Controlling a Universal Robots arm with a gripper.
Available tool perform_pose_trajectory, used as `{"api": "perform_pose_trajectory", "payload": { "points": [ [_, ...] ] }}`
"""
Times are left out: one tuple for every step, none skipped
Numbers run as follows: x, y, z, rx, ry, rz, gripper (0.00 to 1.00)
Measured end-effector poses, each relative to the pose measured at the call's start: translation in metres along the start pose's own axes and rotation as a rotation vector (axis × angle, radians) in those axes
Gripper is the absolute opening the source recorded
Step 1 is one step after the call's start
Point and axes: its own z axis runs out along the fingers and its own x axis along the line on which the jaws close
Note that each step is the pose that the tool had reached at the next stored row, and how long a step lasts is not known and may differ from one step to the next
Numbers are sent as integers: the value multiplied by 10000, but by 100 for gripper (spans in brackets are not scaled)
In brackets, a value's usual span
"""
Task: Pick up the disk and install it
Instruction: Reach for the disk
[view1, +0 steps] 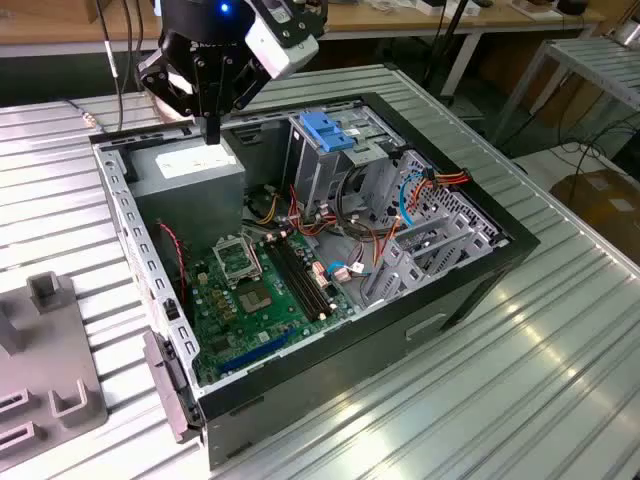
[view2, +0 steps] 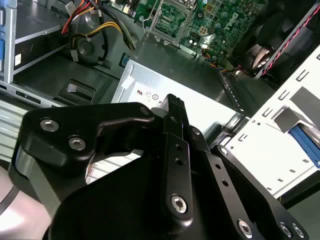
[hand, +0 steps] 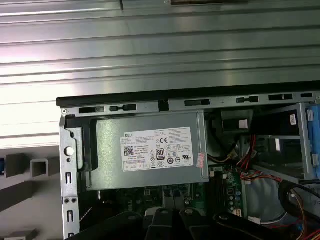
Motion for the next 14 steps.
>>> {"api": "perform_pose_trajectory", "payload": {
  "points": [
    [0,0,0,0,0,0,10],
    [1,0,0,0,0,-1,10],
    [3,0,0,1,0,0,10],
    [4,0,0,0,0,-1,10],
    [5,0,0,0,0,0,10],
    [7,-1,0,0,0,0,10],
    [8,-1,0,0,0,0,10],
    [9,-1,0,0,0,0,10],
    [12,-1,0,-1,0,1,10],
    [14,-1,0,-1,0,1,10],
    [16,-1,0,0,0,0,10],
    [18,-1,0,-1,0,0,10],
    [22,-2,-1,0,0,0,10],
    [25,-2,-1,0,0,0,10]
  ]
}}
